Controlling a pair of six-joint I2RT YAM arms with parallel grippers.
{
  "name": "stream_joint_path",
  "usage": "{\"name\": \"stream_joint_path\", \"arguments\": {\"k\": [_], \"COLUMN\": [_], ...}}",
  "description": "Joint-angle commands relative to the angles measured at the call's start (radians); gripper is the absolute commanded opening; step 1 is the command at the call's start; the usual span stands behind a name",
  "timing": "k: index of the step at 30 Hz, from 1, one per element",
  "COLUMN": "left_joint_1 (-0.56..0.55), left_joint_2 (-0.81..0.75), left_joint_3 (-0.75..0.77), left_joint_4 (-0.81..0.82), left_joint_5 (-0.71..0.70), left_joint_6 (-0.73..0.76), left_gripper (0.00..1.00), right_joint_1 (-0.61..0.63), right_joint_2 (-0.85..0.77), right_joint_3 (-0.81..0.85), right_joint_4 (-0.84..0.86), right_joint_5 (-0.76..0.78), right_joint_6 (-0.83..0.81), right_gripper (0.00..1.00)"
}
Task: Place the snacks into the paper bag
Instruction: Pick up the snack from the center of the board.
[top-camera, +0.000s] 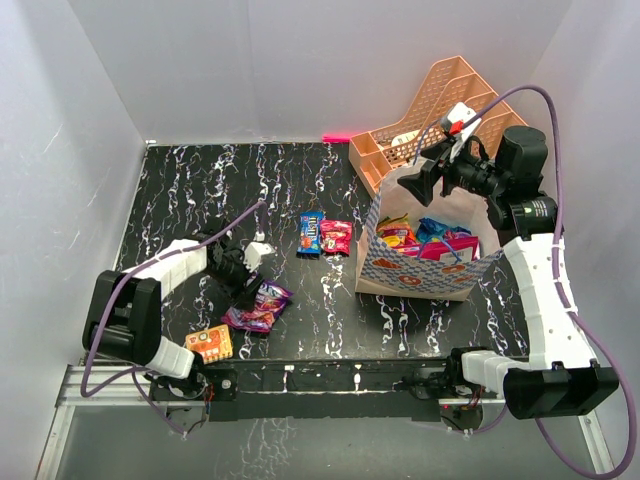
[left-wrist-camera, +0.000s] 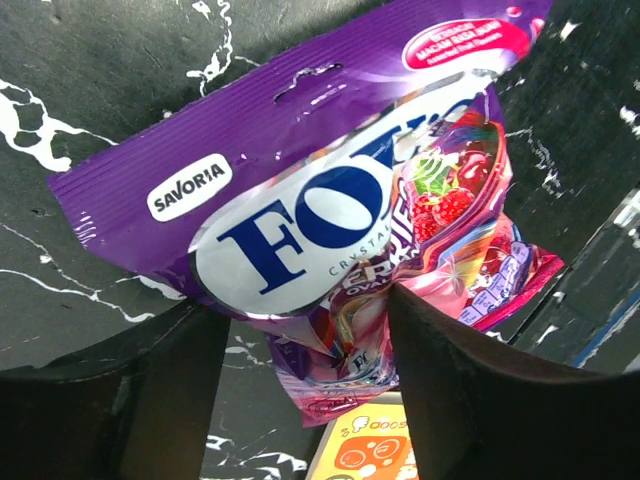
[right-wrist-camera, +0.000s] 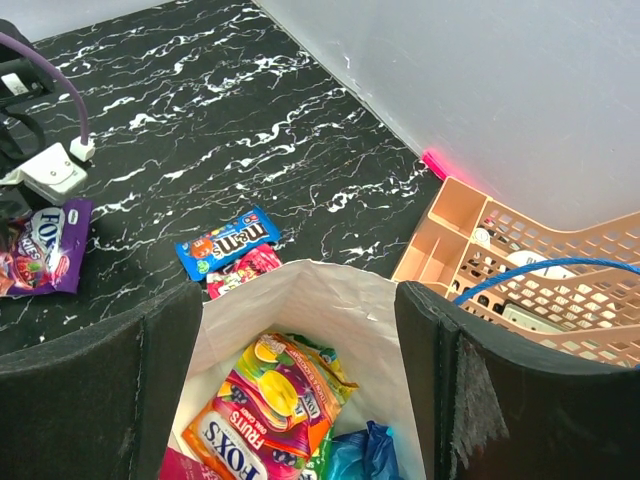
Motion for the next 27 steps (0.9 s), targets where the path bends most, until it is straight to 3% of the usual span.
{"name": "stream_joint_path", "arguments": {"k": [1,10,16,27], "left_joint_1": [-0.016,-0.018,-0.018,-0.018], "left_joint_2": [0.008,-0.116,-0.193,-0.257], "left_joint_3": [-0.028,-0.017,-0.035,0.114], "left_joint_4": [0.077,0.052,0.007,-0.09], "left_joint_5": [0.027,0.005,0.007,0.031], "left_joint_6": [-0.053,-0.096,-0.044,0.065], "left_gripper": [0.58,0.33,0.0,0.0], "right_joint_1": [0.002,0.005,0.018,0.198], "right_joint_2": [-0.033,-0.028,0.03,0.175], "right_joint_3": [0.014,0.048,0.123,0.327], "right_joint_4": [0.023,-0.04,-0.134,-0.213], "right_joint_5": [0.016,0.026,-0.002,0.045], "right_joint_6": [-0.016,-0.037,-0.021,-0.013], "right_gripper": [0.81,0.82,0.82,0.82]}}
